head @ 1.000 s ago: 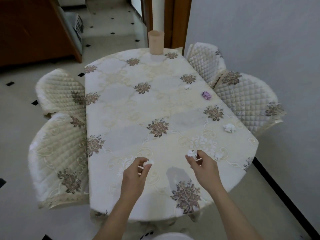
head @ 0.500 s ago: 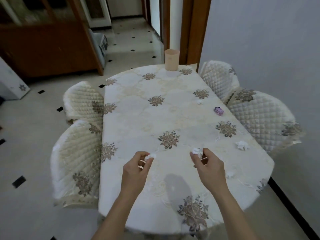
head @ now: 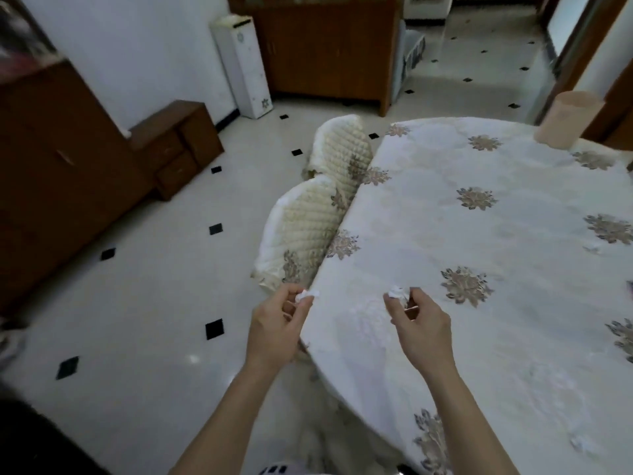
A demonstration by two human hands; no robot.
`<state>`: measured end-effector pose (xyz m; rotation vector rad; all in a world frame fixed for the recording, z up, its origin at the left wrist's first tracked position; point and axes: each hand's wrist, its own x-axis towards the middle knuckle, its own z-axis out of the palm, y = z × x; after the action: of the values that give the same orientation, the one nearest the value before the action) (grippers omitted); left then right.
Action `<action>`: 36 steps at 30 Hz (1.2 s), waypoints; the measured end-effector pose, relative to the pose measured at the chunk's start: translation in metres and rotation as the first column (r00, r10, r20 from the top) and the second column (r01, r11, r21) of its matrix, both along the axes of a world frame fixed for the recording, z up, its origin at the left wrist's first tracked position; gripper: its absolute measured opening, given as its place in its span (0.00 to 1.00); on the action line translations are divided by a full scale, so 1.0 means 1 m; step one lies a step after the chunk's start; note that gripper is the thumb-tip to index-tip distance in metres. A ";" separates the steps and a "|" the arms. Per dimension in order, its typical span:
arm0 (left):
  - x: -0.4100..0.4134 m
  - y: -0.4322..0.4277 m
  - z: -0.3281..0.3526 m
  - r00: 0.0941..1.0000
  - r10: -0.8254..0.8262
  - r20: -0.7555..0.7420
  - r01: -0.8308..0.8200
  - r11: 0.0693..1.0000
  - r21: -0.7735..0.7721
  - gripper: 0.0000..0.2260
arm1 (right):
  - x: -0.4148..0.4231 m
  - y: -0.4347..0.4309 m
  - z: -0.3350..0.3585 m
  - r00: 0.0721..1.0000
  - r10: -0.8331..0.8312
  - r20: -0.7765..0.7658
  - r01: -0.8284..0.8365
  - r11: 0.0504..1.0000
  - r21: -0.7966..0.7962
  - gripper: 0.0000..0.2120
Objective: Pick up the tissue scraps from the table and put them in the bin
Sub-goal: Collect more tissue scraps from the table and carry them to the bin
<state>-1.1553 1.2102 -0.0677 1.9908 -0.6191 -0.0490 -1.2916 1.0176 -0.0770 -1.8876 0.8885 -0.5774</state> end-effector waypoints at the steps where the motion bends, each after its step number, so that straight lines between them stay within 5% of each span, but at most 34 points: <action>1: 0.001 0.014 0.002 0.999 0.043 0.008 -0.043 0.999 -0.005 0.03 | 0.011 0.008 -0.001 0.999 0.050 0.002 -0.050 0.999 0.003 0.16; 13: 0.034 0.144 0.004 0.896 0.443 -0.022 -0.443 0.895 -0.051 0.06 | 0.132 0.111 0.003 0.887 0.461 0.024 -0.458 0.885 -0.078 0.19; 36: 0.363 0.287 -0.004 0.888 0.447 -0.109 -0.457 0.885 -0.085 0.11 | 0.463 0.261 0.007 0.856 0.516 -0.029 -0.516 0.852 -0.088 0.19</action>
<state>-0.7922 1.4975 -0.0719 1.9681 -0.0849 0.1800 -0.8282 1.2783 -0.0697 -2.1011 0.3232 -0.2828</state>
